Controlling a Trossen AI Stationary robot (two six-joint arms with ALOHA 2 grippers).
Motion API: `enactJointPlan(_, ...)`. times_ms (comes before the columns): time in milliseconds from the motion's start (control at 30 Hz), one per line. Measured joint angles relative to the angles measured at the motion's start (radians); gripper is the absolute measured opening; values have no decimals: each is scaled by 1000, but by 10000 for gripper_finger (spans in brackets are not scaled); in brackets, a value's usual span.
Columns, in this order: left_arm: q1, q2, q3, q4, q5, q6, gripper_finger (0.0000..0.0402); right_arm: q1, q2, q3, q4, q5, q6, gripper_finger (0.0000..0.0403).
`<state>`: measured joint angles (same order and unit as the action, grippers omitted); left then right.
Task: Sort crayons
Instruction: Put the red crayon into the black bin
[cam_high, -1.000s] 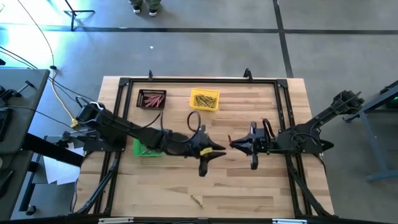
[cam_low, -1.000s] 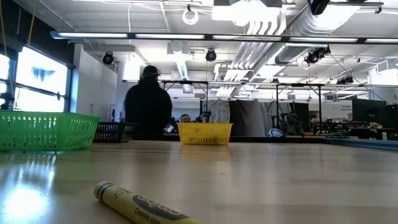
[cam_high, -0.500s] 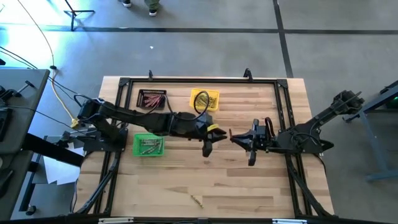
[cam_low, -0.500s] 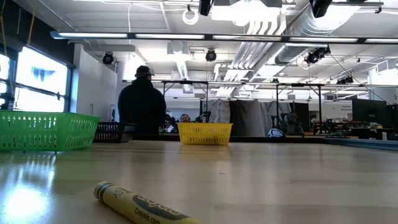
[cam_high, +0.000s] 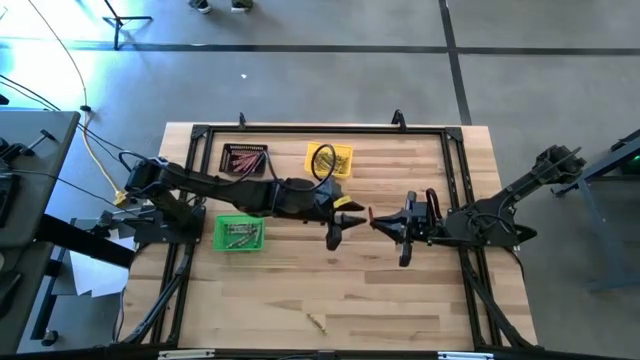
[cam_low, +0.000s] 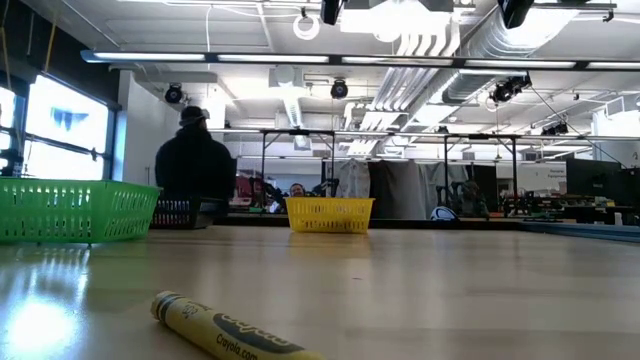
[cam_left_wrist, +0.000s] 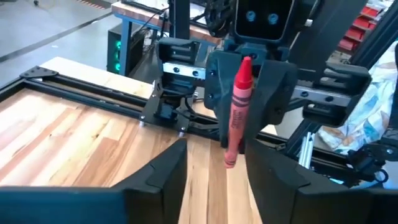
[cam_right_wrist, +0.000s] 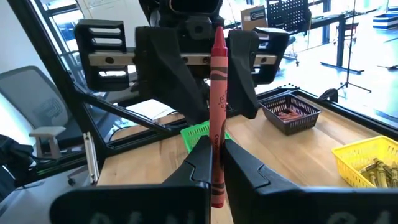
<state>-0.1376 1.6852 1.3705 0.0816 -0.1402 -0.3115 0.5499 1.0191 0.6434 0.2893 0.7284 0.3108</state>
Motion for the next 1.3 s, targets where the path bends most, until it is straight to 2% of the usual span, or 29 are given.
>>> enactJointPlan(267,-13,4,0,68,0,0,178,-16,0,0,1,49,23,9)
enactJointPlan(567,-6,5,0,89,-34,-1,179,-62,42,1,31,30,82,9)
enactJointPlan(1033,5,6,0,65,-134,0,178,-60,50,1,69,40,23,5)
enactJointPlan(1200,14,6,0,65,-133,-28,177,-60,50,1,74,42,28,5)
enactJointPlan(1300,14,6,0,65,-93,-68,177,-64,50,1,81,42,28,5)
